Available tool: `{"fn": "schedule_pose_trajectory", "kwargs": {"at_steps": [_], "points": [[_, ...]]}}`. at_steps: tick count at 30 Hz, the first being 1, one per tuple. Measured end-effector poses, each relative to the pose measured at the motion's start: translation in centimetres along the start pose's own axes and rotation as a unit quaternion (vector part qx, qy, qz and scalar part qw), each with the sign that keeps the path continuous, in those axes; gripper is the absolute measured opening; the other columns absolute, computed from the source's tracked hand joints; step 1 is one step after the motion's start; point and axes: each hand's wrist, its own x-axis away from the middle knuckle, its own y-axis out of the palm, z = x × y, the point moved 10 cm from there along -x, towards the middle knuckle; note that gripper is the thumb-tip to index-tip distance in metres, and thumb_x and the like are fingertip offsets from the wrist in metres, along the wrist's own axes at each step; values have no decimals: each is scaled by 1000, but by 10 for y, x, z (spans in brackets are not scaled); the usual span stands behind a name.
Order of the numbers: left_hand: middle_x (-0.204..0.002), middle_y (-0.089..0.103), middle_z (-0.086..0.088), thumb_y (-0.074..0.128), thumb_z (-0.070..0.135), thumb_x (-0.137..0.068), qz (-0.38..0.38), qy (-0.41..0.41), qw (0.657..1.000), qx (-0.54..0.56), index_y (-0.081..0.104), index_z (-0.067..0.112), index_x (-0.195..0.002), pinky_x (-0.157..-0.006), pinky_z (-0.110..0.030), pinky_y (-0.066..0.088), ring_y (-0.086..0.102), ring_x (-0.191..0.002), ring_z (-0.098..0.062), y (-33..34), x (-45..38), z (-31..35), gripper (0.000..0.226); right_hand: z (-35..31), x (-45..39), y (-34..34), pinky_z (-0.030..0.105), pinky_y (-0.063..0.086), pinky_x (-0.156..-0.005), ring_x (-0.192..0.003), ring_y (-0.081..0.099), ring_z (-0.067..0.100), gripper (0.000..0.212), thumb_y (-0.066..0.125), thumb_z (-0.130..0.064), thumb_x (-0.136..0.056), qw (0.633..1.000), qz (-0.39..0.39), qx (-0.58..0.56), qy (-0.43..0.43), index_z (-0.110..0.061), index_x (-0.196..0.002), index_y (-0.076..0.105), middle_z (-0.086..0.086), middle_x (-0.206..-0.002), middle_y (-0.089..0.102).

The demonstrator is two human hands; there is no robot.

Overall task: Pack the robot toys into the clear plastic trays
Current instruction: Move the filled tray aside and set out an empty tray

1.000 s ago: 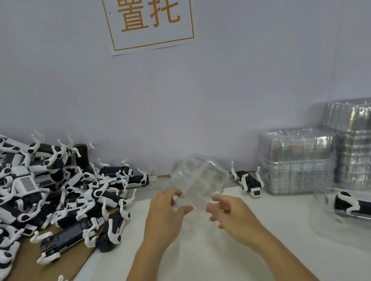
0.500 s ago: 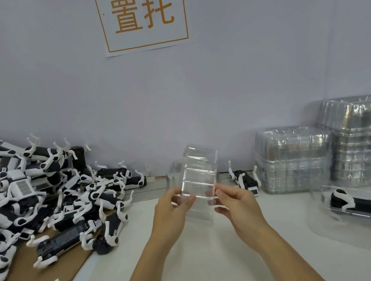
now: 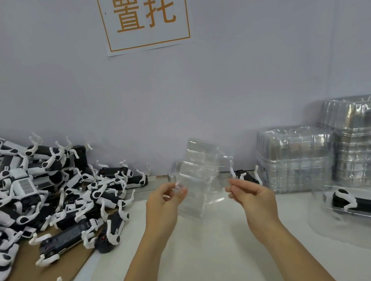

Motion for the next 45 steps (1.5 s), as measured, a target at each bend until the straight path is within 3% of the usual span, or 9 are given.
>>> {"fn": "schedule_pose_trajectory", "kwargs": {"at_steps": [8,17,22,25,28,33,37,40,45], "points": [[-83,54,0,71,22,-91,237,5,967,-89,67,18,-112,-70,-30,40,52,-78,-18,-92,-6,-10,22,-4,-12,-68,28,40,-56,-54,44,13,36,44,5,-88,980,176,-79,45,-26,-103,55,1,-68,51],[-123,64,5,63,10,-93,58,55,978,-193,64,19,-126,-104,-33,41,55,-120,-17,-45,-10,-2,34,11,-9,-69,20,26,-35,-47,27,10,44,36,4,-90,979,179,-21,101,-23,-117,58,-1,-69,42],[-135,52,-10,62,22,-85,210,-76,861,-457,56,24,-125,-106,-52,28,34,-130,-33,-97,-1,-8,40,15,-7,-69,26,29,-43,-52,35,15,34,41,-2,-89,975,165,56,138,-19,-106,65,1,-69,47],[-140,43,-15,60,27,-84,164,-197,831,-494,47,20,-126,-107,-50,28,27,-134,-38,-117,6,-34,44,21,-6,-72,27,29,-45,-53,37,18,8,53,-16,-94,967,164,101,168,-15,-89,59,4,-67,47],[-140,42,-13,58,23,-90,101,-226,823,-512,53,19,-127,-108,-45,33,26,-135,-38,-114,9,-55,37,29,-5,-71,23,30,-41,-52,39,18,15,50,-24,-96,956,133,167,201,-14,-87,58,6,-70,50],[-121,58,-14,52,0,-91,163,-164,862,-451,63,14,-115,-93,-44,40,36,-124,-38,-112,8,-55,30,17,-6,-68,31,40,-58,-64,51,23,26,40,-36,-97,936,87,283,191,-16,-89,54,9,-83,60],[-102,70,-14,54,-3,-89,232,-105,881,-398,62,12,-113,-90,-45,43,59,-102,-36,-125,4,-36,30,-18,-6,-54,33,38,-61,-74,54,22,18,44,-32,-94,908,90,406,50,-18,-88,54,5,-90,60],[-102,70,-11,51,-9,-86,272,-52,904,-325,60,11,-113,-81,-46,47,58,-94,-34,-126,5,-17,34,-45,6,-21,38,47,-82,-99,58,23,21,52,-29,-93,893,80,437,-73,-22,-110,62,3,-109,60],[-97,69,-5,41,-20,-83,339,1,906,-255,56,12,-112,-66,-36,40,45,-81,-20,-140,5,1,45,-24,39,54,38,42,-98,-113,59,24,54,43,-65,-91,761,-87,636,-99,-25,-123,60,-1,-121,62]]}}
